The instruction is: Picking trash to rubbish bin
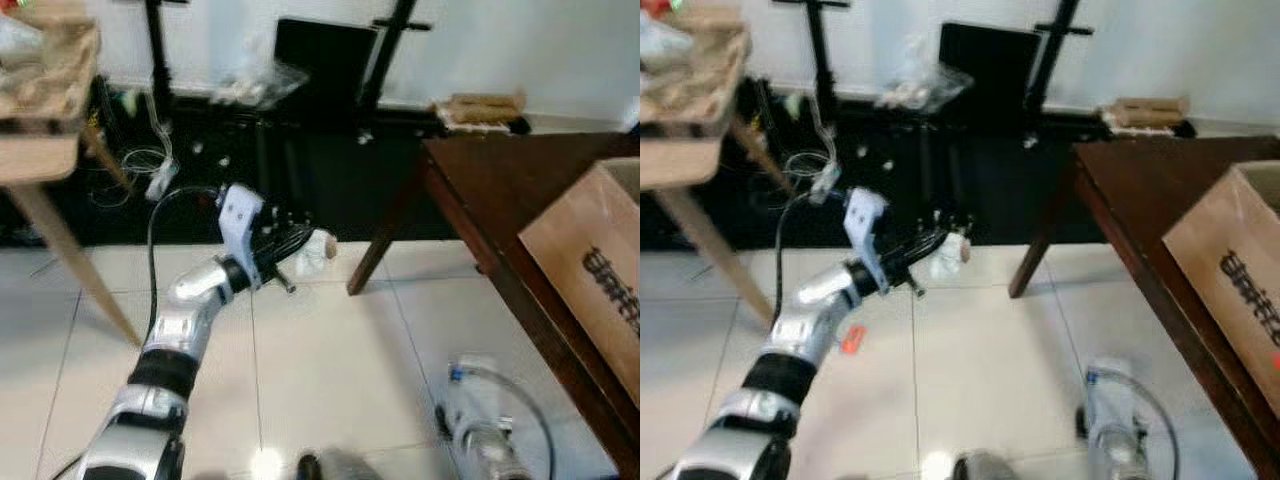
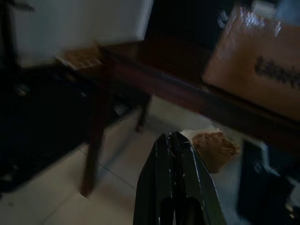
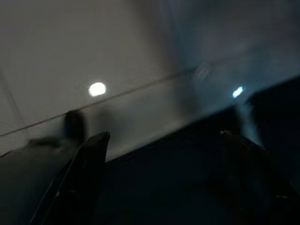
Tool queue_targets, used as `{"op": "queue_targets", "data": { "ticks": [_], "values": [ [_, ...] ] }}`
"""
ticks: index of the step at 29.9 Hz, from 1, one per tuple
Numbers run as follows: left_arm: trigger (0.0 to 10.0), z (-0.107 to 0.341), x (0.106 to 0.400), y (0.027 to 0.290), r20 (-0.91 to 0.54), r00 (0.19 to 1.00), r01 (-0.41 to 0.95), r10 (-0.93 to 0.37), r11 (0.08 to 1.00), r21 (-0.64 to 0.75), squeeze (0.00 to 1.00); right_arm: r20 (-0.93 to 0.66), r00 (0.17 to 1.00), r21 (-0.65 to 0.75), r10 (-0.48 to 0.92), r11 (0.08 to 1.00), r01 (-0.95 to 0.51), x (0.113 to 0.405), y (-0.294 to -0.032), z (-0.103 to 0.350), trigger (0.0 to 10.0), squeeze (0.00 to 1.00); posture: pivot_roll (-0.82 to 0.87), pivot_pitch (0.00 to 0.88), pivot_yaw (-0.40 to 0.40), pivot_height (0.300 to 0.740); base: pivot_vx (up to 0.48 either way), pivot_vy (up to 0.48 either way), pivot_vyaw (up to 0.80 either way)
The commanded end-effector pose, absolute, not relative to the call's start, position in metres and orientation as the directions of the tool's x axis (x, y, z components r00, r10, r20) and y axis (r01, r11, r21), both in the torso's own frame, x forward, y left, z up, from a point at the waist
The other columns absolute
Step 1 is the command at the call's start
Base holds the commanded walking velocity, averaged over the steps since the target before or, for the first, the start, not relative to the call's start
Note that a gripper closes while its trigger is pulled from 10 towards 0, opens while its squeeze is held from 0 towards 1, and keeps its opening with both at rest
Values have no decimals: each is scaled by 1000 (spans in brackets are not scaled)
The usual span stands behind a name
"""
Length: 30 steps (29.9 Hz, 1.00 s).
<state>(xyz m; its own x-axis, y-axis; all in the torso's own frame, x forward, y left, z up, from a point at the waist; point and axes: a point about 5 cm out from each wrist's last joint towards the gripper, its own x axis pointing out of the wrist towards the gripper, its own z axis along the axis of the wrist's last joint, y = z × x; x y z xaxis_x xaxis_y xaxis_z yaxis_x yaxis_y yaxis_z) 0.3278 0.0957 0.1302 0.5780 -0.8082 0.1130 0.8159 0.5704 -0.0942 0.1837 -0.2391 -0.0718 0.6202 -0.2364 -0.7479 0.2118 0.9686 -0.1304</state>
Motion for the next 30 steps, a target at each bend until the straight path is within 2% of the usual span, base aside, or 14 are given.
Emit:
{"op": "queue_targets", "data": {
  "ticks": [1,3,7,10,13,17,21,22,25,30],
  "values": [
    [10000,134,325,80,137,533,846,-835,525,-91,0,-730,642,-99,-233,966,239,187,-247,-68,10000,0,114,117,-63,740,0,0,-769],
    [10000,134,325,79,141,529,848,-837,521,-93,0,-716,674,-34,-178,975,221,193,-244,-65,10000,0,114,117,-63,740,0,0,-769],
    [10000,137,326,78,146,520,854,-841,512,-92,0,-641,768,122,17,989,79,214,-235,-51,10000,0,109,122,-58,740,0,0,-773],
    [10000,137,327,78,147,519,855,-842,511,-91,0,-599,798,168,69,985,42,222,-235,-44,10000,0,109,122,-58,740,0,0,-775],
    [10000,140,329,78,156,517,856,-842,509,-91,0,-513,837,266,189,962,-54,236,-230,-31,10000,0,98,123,-56,740,0,0,-775],
    [10000,142,330,78,166,516,857,-841,507,-97,0,-471,845,317,254,942,-106,240,-228,-26,10000,0,98,123,-56,740,0,0,-773],
    [10000,150,336,86,203,535,845,-820,519,-129,0,-350,846,421,403,874,-242,243,-229,-12,10000,0,98,123,-56,740,0,0,-775],
    [10000,150,336,86,203,535,845,-820,519,-129,0,-350,846,421,403,874,-242,243,-229,-12,10000,0,98,123,-56,740,0,0,-775],
    [10000,164,346,98,256,565,825,-784,543,-158,0,-268,824,460,500,818,-347,237,-235,-1,10000,0,88,123,-52,740,0,0,-775],
    [10000,180,353,105,320,567,823,-759,539,-180,0,-207,785,478,584,761,-440,229,-234,8,10000,0,83,123,-50,740,0,0,-775]
  ]
}}
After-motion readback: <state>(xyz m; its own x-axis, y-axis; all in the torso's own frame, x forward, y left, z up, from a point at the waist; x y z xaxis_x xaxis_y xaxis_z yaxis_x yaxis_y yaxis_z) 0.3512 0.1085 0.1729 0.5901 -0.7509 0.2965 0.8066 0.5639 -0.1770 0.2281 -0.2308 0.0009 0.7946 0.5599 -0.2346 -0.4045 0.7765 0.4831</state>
